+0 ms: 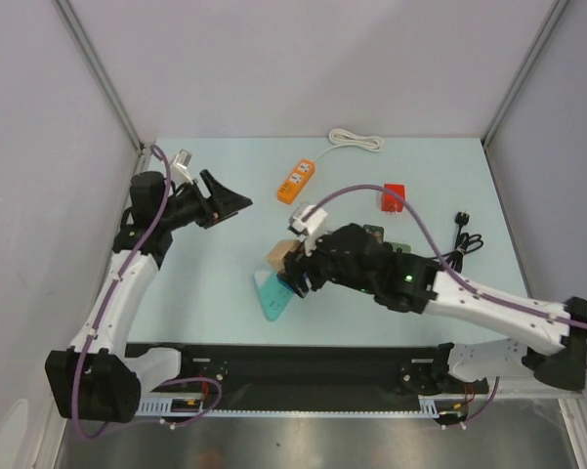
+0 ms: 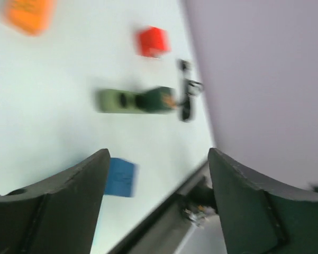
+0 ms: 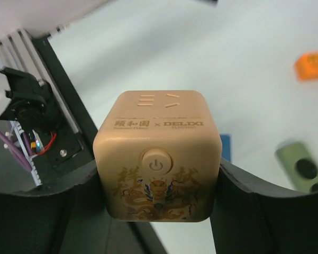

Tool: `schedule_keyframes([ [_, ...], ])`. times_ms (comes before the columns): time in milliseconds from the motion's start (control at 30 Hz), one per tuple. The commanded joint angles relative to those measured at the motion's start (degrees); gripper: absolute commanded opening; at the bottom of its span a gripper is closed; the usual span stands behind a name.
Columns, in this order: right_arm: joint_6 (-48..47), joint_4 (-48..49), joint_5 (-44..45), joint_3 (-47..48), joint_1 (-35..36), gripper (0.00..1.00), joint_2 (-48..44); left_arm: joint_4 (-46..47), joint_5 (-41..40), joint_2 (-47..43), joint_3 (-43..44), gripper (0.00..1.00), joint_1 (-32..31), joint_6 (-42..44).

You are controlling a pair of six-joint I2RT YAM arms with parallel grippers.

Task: Insert the plug

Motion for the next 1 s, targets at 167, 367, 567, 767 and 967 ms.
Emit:
schedule_keyframes([
  [167, 17.2, -11.8, 0.5, 6.8, 2.5, 0.00, 18.5, -15.9, -11.5, 1.9, -1.2, 0.66, 7.8, 10.0],
  [367, 17.9, -9.6, -0.6, 7.1, 2.9, 0.00, 26.9, -13.3, -12.3, -0.2, -6.1, 0.71, 9.5, 8.1],
  [567, 17.3, -10.2, 0.7, 7.4, 2.7, 0.00, 31.3, -10.7, -8.2, -3.5, -12.1, 0.54, 9.5, 9.7],
  [767, 17.1, -8.2, 0.2, 5.2, 2.4, 0.00, 31.5, -10.4, -5.8, -7.2, -16.6, 0.41, 9.5, 10.7],
  [967, 16.4, -6.8, 0.5, 5.0, 2.7, 0.00, 33.2, -11.1, -5.7, -9.6, -17.8, 0.40, 9.5, 10.5],
])
